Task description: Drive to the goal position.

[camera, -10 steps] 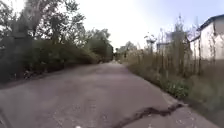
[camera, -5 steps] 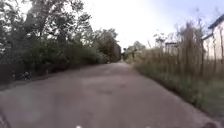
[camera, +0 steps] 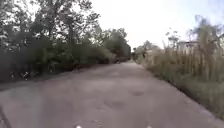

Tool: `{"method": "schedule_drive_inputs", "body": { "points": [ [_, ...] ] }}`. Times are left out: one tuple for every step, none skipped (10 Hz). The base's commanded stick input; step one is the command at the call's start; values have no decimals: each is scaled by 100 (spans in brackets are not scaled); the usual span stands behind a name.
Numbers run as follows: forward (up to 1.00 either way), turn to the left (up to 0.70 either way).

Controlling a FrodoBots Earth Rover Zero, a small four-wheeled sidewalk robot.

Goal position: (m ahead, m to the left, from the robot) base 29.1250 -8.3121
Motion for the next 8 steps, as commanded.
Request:
{"method": "schedule_drive_inputs", "body": {
  "points": [
    [100, -11],
    [100, -12],
    [100, -12],
    [100, -12],
    [100, -12],
    [100, -12],
    [100, -12],
    [100, -12]
  ]
}}
